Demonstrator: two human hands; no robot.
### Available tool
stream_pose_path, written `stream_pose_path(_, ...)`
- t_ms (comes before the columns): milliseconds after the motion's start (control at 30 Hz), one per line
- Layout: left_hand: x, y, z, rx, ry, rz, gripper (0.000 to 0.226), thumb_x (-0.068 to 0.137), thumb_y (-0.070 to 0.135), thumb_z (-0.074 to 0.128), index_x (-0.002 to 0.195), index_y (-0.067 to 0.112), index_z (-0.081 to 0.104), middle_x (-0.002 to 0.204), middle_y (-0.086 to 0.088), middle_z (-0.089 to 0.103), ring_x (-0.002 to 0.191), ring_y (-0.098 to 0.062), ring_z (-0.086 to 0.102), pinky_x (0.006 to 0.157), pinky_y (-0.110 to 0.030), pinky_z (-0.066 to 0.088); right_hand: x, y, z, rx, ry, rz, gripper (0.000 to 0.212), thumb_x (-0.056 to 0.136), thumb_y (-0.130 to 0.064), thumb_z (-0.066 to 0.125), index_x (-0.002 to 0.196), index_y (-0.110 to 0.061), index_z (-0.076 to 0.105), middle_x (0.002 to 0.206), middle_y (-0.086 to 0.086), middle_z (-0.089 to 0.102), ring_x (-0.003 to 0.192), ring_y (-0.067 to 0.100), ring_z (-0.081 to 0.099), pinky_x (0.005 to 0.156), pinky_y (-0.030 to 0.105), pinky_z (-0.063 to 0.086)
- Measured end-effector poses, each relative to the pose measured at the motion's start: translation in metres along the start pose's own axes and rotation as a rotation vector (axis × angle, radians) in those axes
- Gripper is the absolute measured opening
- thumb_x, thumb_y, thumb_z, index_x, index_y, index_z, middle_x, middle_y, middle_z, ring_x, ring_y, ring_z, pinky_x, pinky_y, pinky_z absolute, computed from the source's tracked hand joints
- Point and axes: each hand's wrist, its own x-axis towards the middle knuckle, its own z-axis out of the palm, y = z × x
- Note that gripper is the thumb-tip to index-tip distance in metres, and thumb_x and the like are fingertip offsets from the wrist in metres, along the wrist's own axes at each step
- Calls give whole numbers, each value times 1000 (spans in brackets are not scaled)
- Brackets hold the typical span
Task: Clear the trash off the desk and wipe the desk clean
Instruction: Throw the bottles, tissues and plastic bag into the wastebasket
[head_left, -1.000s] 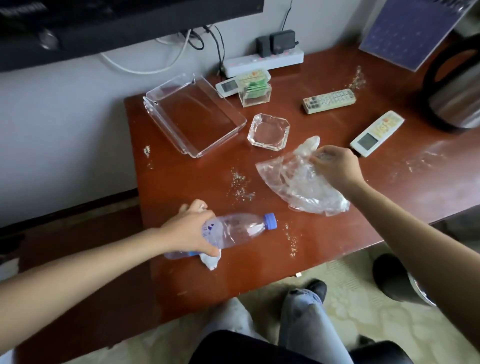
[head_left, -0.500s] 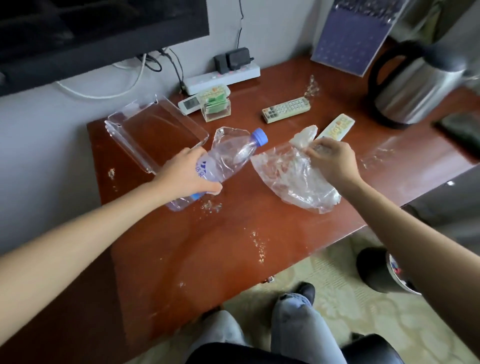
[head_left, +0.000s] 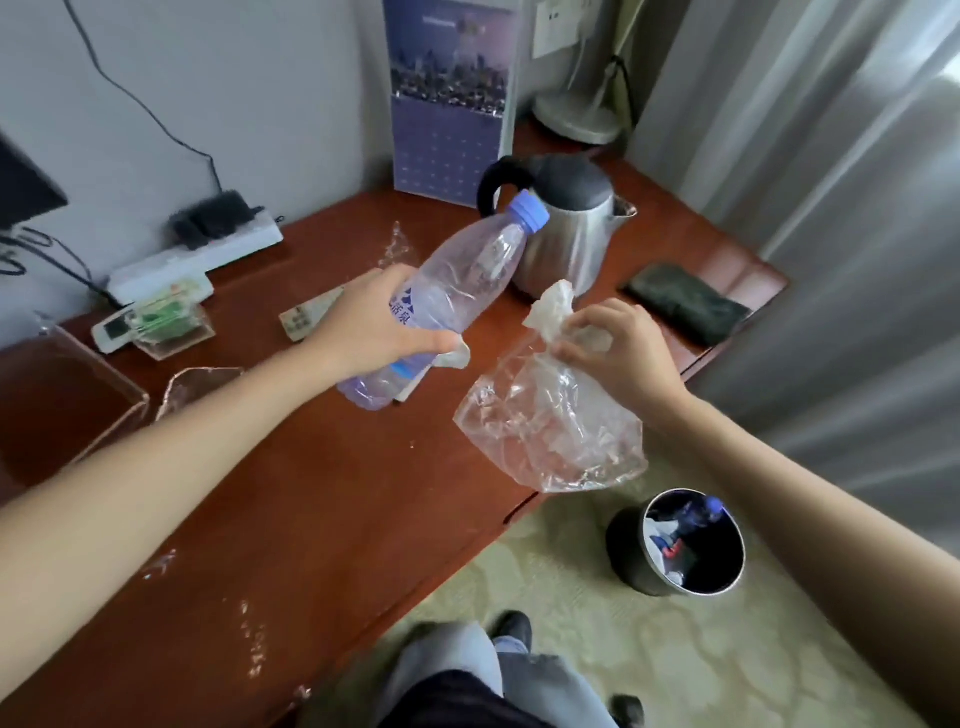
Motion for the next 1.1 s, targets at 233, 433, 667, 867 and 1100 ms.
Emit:
stream_pose_path(233,97,85,63,-4,-163,126,83,59,62,74,126,19,48,125,2,53,112,-15,50,87,-30,42,23,92,-68,-38,78,127,28,74,-38,74,93,-18,69,97,0,62,94,26,49,75,28,30)
stream_pose_path(433,164,156,112,6,-281,253,86,54,72,69,114,14,53,115,1,60,104,-18,56,90,-38,47,38,159,-117,-99,102,176,28,72,-40,76,90,-20,69,90,-6,58,90,21,47,74,26,30)
stream_pose_path(667,196,224,161,41,-395,299,69,48,74,67,99,32,49,107,6,56,98,-13,52,72,-23,38,34,230,-170,-143,26,100,29,72,-41,74,91,-19,70,90,-11,56,86,18,46,75,26,32)
stream_pose_path(867,191,278,232,3,-318,203,54,58,59,76,98,29,54,102,12,57,94,-8,51,69,-16,35,33,309,-213,-103,-102,-7,34,73,-45,71,95,-20,68,92,-12,54,89,16,42,76,28,36)
stream_pose_path(1100,143,330,324,-118,-245,-55,67,54,65,72,107,26,55,105,12,58,98,-8,54,73,-14,37,15,390,-266,-45,-284,-120,35,73,-42,73,96,-17,67,93,-8,54,91,22,45,79,32,38)
